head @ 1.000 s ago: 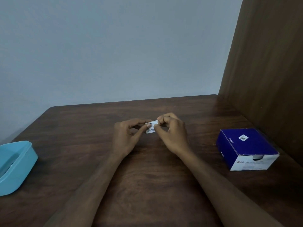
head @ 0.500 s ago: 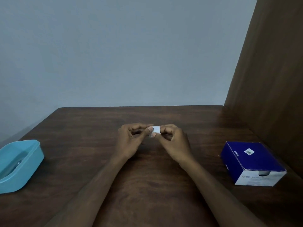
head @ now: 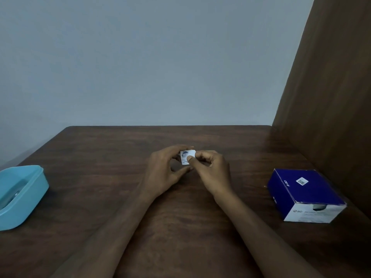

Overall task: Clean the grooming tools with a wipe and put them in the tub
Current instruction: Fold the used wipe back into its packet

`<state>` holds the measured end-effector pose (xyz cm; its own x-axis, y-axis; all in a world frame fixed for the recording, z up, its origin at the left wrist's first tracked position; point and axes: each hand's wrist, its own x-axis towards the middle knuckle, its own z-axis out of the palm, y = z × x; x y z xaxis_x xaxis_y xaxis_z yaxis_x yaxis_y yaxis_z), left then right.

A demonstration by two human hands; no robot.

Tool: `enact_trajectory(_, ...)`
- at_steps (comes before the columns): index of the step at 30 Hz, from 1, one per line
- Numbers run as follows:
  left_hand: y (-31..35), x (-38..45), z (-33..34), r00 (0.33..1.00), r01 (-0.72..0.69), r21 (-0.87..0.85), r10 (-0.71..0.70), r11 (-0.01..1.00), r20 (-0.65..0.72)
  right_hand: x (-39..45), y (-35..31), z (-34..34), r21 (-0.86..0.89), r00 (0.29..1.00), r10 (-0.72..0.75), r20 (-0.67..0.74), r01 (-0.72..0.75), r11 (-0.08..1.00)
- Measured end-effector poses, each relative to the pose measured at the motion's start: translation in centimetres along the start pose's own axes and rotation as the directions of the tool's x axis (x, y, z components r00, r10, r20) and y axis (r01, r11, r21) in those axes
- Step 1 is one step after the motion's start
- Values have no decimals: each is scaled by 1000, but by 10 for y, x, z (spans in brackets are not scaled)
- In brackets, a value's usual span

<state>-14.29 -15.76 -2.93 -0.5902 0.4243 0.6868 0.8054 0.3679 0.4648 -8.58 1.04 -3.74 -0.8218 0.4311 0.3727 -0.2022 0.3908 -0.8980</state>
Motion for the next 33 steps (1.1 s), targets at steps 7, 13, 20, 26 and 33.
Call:
enact_trajectory(7, 3, 1, -2, 999, 36, -30, -37, 999, -36, -3, -4, 2, 77, 997, 63, 48, -66, 995)
enact_trajectory(13, 0, 2, -1, 979, 178, -234, -196, 956, -52, 3, -12, -12, 36, 989, -34, -147, 39, 999)
enact_trajectory(20, -4, 2, 0, 984, 165, -198, -176, 966, -35, 4, -11, -13, -66, 971, -90, -221, 77, 995)
enact_trajectory(26, -3, 2, -2, 996, 75, -104, -81, 992, -49, -2, -16, -5, -91, 954, -85, -286, 62, 994)
enact_trajectory(33, -4, 3, 0, 994, 65, -65, -70, 996, -85, -4, -18, -2, 4, 980, -55, -189, 57, 998)
